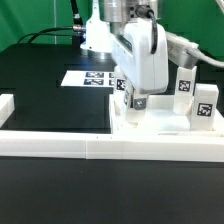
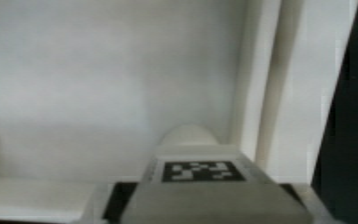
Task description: Assemble square table
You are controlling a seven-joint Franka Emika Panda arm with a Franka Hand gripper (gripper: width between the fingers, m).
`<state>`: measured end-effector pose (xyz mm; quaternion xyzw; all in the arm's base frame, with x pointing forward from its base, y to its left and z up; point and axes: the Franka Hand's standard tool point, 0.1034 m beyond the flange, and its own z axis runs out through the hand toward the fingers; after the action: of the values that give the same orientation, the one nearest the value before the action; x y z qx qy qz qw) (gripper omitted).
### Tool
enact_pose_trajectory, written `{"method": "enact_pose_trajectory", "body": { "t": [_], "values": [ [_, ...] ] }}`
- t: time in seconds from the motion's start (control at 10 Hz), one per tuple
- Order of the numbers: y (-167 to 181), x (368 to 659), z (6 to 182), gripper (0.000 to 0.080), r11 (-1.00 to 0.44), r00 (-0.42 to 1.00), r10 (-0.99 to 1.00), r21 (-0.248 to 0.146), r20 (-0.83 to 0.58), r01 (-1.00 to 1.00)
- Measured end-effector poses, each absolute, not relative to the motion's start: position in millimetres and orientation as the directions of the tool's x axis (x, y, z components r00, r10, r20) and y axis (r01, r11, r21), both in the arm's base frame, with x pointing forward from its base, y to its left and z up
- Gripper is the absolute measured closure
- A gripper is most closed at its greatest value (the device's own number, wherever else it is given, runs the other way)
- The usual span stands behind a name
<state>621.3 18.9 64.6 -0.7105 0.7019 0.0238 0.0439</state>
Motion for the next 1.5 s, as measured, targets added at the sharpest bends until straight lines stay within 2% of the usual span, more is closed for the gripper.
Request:
{"method": "enact_pose_trajectory", "body": {
  "t": [0.2,0.4,0.5,0.6,0.7,0.9,1.0,1.5],
  "values": [
    [22.1,625.7,60.9,0.0523,0.225,-0.222,-0.967,-0.008,-0.125,-0.974],
    [21.9,625.9,60.7,0.0523,0.279,-0.277,-0.953,-0.003,-0.124,-0.96],
    [21.9,625.8,60.5,0.0438,0.276,-0.273,-0.954,-0.003,-0.123,-0.961],
    [21.9,625.7,60.4,0.0254,0.275,-0.272,-0.954,-0.003,-0.123,-0.961],
    [21.9,625.7,60.4,0.0182,0.233,-0.23,-0.965,-0.009,-0.123,-0.972],
    [25.6,622.8,68.2,0.0156,-0.142,0.151,-0.985,-0.1,-0.086,-0.985],
    [27.3,615.4,67.8,0.0151,-0.298,0.307,-0.949,-0.118,-0.066,-0.947],
    [23.6,615.7,66.3,0.0151,-0.595,0.602,-0.798,-0.129,-0.021,-0.794]
  ]
}}
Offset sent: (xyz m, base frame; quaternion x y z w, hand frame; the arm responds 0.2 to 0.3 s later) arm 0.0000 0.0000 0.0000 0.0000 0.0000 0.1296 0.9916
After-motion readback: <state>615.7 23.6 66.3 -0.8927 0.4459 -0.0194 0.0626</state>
